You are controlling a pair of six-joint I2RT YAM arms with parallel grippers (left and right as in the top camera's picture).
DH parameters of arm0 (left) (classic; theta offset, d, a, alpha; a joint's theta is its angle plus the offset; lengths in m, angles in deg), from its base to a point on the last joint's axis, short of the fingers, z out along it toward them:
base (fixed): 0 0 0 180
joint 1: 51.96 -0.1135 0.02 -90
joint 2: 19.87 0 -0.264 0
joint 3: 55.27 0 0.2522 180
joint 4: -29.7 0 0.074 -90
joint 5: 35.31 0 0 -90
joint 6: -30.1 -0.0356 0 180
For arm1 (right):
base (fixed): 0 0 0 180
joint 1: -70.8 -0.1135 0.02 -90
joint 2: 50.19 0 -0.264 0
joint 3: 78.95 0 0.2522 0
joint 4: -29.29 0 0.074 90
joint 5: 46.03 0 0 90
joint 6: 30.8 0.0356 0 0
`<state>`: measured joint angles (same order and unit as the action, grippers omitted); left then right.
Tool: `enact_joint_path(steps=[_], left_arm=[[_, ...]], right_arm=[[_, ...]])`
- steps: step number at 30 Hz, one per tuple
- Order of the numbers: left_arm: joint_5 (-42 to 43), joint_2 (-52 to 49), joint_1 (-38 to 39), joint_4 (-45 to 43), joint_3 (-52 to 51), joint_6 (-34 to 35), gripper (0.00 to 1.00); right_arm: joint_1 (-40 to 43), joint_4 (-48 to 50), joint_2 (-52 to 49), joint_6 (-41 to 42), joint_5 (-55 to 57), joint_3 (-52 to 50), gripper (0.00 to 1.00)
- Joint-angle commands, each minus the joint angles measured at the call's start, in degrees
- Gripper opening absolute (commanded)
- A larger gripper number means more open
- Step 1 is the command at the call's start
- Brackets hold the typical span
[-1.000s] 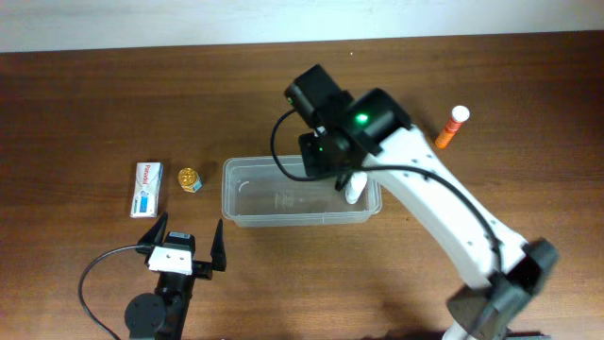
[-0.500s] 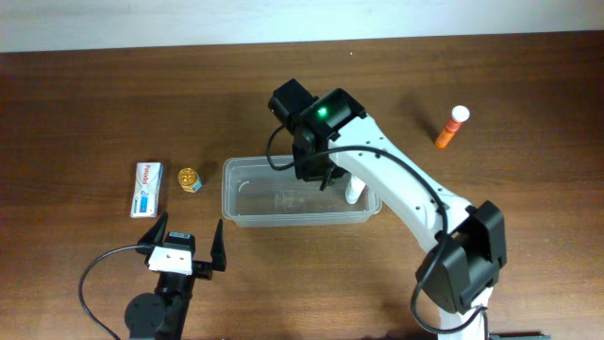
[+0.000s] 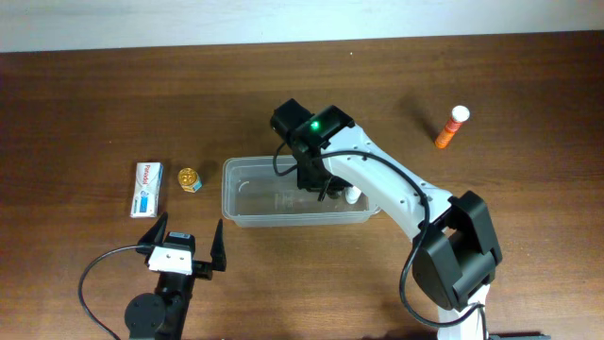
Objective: Pack container
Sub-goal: 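Carry the brown bottle with the right gripper over the container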
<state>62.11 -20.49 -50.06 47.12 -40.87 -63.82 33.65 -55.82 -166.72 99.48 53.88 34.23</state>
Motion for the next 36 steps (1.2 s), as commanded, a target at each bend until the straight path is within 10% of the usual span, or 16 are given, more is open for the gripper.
enact_joint_path(steps=[1,36], left_arm=[[-0.2,0.2,-0.2,0.3,-0.2,-0.9,0.99],[-0.2,0.2,-0.2,0.3,-0.2,-0.9,0.99]], right_arm=[[0.7,1.5,-0.2,1.3,1.7,-1.6,0.22],[2.4,8.6,-0.2,1.6,1.3,-6.8,0.32]])
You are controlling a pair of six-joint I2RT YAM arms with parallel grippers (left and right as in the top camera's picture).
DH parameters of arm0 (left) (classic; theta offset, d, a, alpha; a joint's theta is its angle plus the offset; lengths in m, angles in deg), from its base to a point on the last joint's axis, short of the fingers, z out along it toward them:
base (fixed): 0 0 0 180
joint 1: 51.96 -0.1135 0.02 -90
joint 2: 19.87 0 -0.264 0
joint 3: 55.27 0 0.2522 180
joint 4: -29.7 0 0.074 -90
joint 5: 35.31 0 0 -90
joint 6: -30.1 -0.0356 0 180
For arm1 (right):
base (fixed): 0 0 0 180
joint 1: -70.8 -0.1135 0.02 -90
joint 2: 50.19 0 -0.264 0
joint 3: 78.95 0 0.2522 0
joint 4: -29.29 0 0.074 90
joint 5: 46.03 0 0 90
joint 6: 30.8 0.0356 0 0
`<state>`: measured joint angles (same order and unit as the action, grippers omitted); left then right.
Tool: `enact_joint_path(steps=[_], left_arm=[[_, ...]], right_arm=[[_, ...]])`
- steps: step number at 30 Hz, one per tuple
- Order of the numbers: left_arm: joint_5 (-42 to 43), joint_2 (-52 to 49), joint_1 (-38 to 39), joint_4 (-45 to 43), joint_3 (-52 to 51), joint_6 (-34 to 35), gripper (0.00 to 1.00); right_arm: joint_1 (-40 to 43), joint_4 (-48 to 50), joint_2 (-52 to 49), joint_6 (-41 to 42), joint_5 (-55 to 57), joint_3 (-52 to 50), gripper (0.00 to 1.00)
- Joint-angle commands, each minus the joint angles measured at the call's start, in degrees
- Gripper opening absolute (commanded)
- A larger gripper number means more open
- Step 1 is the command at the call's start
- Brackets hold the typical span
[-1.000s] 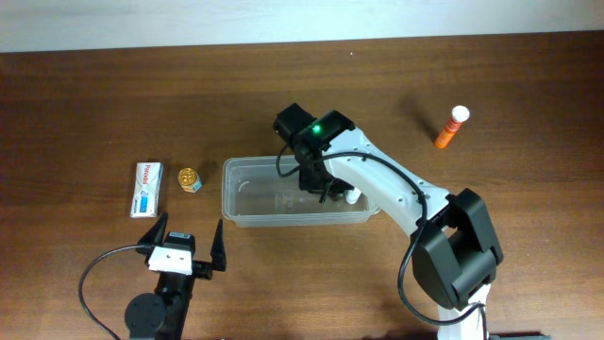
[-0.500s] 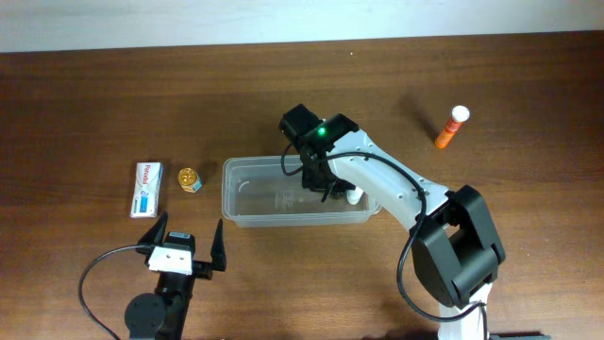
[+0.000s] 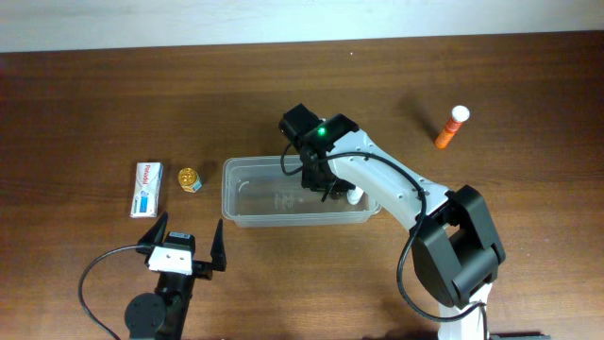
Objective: Pack container
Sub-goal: 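Carry the brown bottle with the right gripper over the container, then lower the brown bottle into the container beside the lotion bottle and release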
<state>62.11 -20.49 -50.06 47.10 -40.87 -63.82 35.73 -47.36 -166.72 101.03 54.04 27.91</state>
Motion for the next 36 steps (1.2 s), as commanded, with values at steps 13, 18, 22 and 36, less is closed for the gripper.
enact_joint_path(steps=[13,18,22,36], left_arm=[[-0.2,0.2,-0.2,0.3,-0.2,-0.9,0.99],[-0.2,0.2,-0.2,0.3,-0.2,-0.9,0.99],[-0.2,0.2,-0.2,0.3,-0.2,-0.9,0.99],[-0.2,0.2,-0.2,0.3,-0.2,-0.9,0.99]], right_arm=[[1.0,0.0,-0.2,-1.1,1.1,-0.4,0.41],[2.1,-0.5,-0.2,-1.5,1.1,-0.4,0.42],[2.2,-0.3,-0.2,-4.0,0.9,-0.4,0.46],[2.2,-0.3,-0.1,-5.6,0.9,0.7,0.52]])
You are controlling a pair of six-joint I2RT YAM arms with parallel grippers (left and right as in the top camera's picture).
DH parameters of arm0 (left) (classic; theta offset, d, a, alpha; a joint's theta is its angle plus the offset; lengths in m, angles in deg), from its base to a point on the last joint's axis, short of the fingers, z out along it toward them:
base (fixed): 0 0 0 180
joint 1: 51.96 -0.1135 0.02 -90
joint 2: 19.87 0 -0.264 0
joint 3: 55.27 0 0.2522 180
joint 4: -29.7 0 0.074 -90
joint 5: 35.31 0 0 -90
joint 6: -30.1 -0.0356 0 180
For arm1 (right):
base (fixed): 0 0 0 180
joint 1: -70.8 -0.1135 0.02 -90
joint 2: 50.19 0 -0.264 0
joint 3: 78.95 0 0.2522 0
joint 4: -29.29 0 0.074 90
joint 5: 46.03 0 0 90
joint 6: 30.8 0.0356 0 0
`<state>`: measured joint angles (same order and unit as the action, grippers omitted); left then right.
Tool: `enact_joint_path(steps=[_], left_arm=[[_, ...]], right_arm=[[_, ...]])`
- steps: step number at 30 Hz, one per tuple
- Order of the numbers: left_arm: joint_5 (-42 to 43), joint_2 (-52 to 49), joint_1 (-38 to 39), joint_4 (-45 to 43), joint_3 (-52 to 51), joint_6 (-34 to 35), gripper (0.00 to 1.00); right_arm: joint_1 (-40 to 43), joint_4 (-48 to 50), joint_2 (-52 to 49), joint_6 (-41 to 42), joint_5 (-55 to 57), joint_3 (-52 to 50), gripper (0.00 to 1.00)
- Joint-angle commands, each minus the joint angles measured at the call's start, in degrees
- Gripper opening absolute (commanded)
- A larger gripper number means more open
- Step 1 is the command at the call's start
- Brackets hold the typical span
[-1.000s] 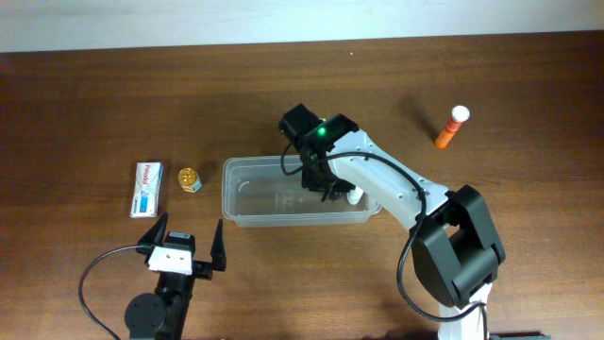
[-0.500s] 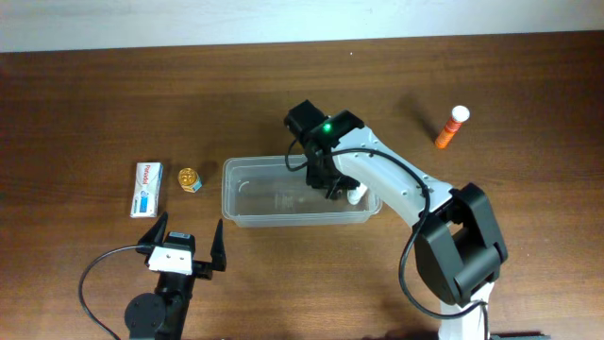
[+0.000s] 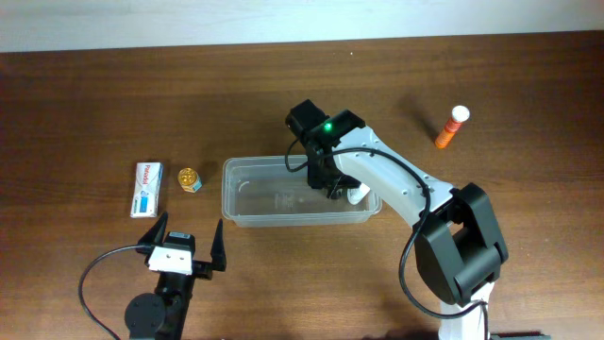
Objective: Pack container
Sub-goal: 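Lower the brown bottle into the container beside the lotion bottle and release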
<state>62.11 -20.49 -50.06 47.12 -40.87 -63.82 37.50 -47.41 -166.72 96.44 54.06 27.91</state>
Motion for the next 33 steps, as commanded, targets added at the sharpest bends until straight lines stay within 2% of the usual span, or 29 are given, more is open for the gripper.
enact_joint_path(steps=[1,15,28,33], left_arm=[[-0.2,0.2,-0.2,0.3,-0.2,-0.9,1.00],[-0.2,0.2,-0.2,0.3,-0.2,-0.9,0.99],[-0.2,0.2,-0.2,0.3,-0.2,-0.9,1.00],[-0.2,0.2,-0.2,0.3,-0.2,-0.9,0.99]], right_arm=[[0.4,-0.5,-0.1,-1.0,0.9,1.2,0.52],[0.4,-6.8,0.9,-4.0,1.9,11.5,0.52],[0.4,-8.2,1.0,-4.1,2.2,11.9,0.52],[-0.1,-8.2,1.2,-7.1,0.2,12.7,0.52]])
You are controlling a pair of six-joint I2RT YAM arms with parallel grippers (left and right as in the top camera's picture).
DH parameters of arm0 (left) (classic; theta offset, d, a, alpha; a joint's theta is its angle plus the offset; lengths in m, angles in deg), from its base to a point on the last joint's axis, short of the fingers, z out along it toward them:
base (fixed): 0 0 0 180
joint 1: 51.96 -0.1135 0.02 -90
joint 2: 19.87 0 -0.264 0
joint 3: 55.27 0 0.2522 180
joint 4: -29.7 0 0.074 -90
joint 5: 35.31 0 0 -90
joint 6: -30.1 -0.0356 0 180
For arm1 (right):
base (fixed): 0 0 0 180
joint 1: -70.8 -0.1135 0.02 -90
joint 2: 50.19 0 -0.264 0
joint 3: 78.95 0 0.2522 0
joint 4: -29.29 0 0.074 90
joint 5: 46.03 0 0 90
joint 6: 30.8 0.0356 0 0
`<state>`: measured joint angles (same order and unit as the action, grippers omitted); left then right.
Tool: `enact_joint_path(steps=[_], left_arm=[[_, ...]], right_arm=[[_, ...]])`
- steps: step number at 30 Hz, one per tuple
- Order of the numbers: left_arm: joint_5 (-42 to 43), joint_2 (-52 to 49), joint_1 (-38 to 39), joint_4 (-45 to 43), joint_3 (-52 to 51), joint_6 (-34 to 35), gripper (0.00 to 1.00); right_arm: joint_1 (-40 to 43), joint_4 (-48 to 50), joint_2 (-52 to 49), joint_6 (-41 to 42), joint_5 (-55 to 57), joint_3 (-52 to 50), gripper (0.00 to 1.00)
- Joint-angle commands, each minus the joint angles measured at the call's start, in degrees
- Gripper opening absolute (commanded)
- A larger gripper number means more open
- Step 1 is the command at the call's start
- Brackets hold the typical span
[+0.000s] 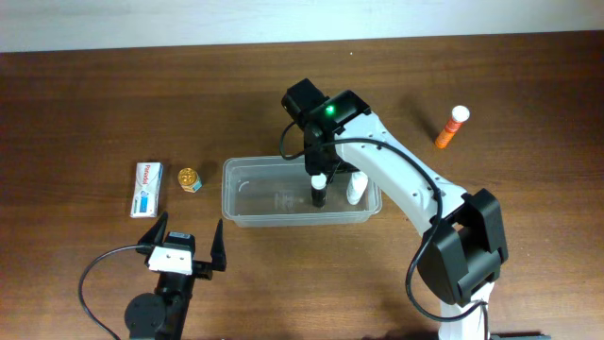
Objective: Pack container
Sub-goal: 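Lower the brown bottle into the container beside the lotion bottle and release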
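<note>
A clear plastic container point(247, 200) lies at the table's centre. Inside its right end stands a small white bottle point(357, 187). My right gripper point(319, 195) points down into the container just left of the bottle; its dark fingers look like one bar, so their spacing is unclear. Left of the container lie a white and blue box point(146, 188) and a small gold and blue item point(191, 179). An orange tube with a white cap point(451, 127) lies at the far right. My left gripper point(185, 241) rests near the front edge, open and empty.
The right arm's white links point(406, 184) stretch from the front right across the container's right end. A black cable point(94, 274) loops beside the left arm's base.
My right wrist has moved back from over the container's right part, and its fingers now point down into the middle. The white bottle shows more fully. The left arm has not moved.
My right gripper stayed low over the container, its wrist a little further right at each moment, with the white bottle partly hidden under the arm at the right end. Now the bottle stands exposed beside the fingers. The left gripper and the outside items never moved.
</note>
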<state>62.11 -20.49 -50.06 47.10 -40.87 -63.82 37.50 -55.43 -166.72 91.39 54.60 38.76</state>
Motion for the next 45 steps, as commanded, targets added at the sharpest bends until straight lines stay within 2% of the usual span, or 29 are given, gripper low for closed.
enact_joint_path(steps=[1,14,33,34,45], left_arm=[[-0.2,0.2,-0.2,0.3,-0.2,-0.9,0.99],[-0.2,0.2,-0.2,0.3,-0.2,-0.9,0.99],[-0.2,0.2,-0.2,0.3,-0.2,-0.9,0.99],[-0.2,0.2,-0.2,0.3,-0.2,-0.9,0.99],[-0.2,0.2,-0.2,0.3,-0.2,-0.9,0.99]], right_arm=[[-0.3,-0.2,1.2,-2.5,-0.7,2.1,0.53],[-6.1,-0.2,1.1,-4.5,-4.0,2.1,0.53],[-6.0,2.9,0.9,-1.7,-4.6,-3.8,0.52],[-6.0,3.0,0.9,-1.7,-4.6,-3.8,0.48],[-6.0,3.3,0.9,-1.7,-4.5,-3.8,0.33]])
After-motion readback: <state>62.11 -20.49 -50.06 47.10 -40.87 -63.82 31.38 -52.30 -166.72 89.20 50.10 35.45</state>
